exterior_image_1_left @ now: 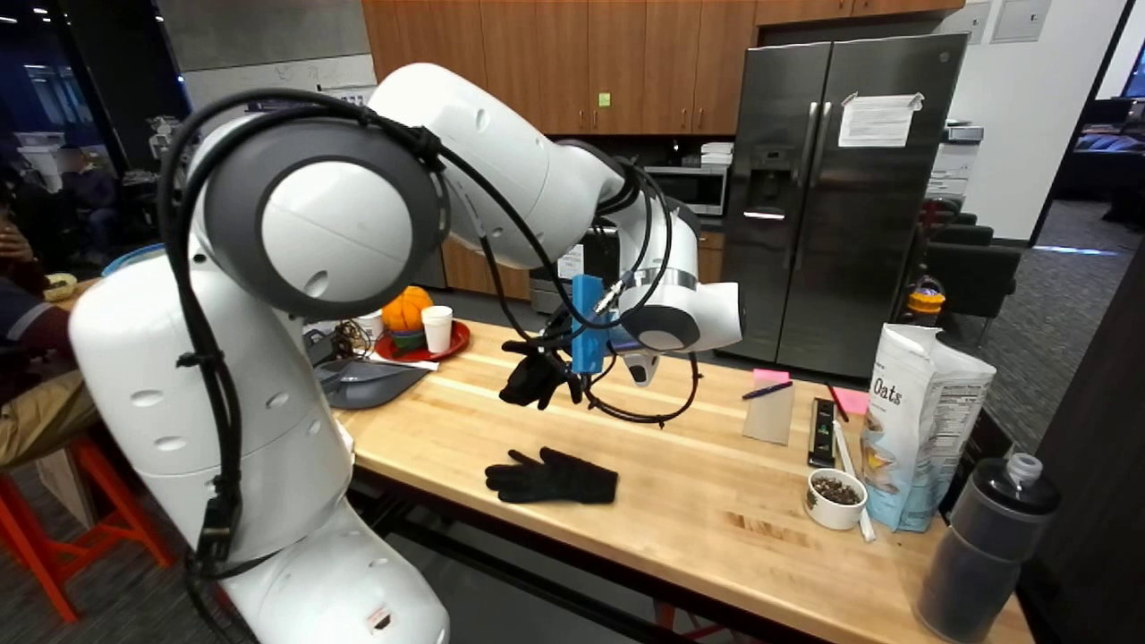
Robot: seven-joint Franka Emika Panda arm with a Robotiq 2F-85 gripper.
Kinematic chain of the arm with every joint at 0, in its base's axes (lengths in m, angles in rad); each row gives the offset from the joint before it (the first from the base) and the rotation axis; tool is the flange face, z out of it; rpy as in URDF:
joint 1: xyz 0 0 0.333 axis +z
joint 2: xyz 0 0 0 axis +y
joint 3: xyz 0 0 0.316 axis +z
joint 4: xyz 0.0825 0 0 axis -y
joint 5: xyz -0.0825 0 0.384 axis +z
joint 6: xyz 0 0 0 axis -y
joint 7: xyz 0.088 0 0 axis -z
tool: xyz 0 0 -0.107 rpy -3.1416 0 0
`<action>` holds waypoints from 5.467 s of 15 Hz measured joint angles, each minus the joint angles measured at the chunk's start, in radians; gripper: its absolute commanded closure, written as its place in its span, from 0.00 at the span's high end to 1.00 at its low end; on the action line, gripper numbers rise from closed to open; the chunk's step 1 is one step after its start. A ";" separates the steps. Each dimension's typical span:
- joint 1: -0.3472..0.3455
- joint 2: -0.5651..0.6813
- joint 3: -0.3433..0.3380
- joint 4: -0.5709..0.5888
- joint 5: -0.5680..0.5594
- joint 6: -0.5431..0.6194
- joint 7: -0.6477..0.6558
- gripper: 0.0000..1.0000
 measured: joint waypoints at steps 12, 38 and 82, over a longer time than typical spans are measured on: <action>-0.056 0.231 -0.006 0.067 0.105 0.002 0.169 0.01; -0.137 0.283 -0.046 0.152 0.304 -0.323 0.158 0.01; 0.043 0.271 0.027 0.239 -0.315 0.732 0.409 0.01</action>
